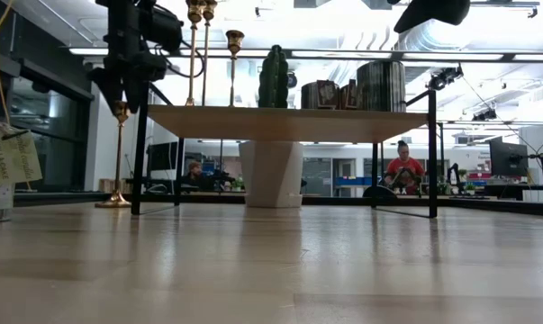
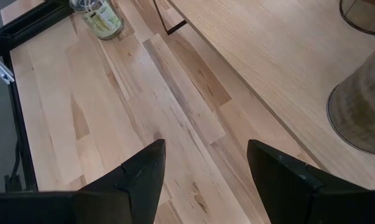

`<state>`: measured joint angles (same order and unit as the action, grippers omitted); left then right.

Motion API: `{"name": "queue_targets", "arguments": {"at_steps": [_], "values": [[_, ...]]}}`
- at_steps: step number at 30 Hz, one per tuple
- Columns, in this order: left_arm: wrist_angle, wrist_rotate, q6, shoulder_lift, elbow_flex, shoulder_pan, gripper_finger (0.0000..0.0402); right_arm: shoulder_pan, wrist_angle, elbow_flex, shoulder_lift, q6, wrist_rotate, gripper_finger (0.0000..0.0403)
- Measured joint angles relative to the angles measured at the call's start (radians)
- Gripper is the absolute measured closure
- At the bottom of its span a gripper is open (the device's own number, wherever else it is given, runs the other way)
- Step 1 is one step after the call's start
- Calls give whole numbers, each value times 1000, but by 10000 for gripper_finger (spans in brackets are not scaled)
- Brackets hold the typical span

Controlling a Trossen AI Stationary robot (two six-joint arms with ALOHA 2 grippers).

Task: Pick & Place candle stick holders
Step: Put the gold candle holder on the shelf

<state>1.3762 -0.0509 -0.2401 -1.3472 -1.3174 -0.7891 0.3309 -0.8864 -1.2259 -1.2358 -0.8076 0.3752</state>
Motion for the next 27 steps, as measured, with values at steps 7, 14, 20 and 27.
{"name": "queue_targets", "arguments": {"at_steps": [7, 14, 20, 27], "values": [[13, 0, 0, 0, 0, 0, 144, 0, 0, 0, 0, 0, 0, 183], [13, -1, -4, 0, 0, 0, 144, 0, 0, 0, 0, 0, 0, 183], [10, -1, -4, 0, 0, 0, 144, 0, 0, 0, 0, 0, 0, 183], [10, -1, -4, 0, 0, 0, 144, 0, 0, 0, 0, 0, 0, 183]]}}
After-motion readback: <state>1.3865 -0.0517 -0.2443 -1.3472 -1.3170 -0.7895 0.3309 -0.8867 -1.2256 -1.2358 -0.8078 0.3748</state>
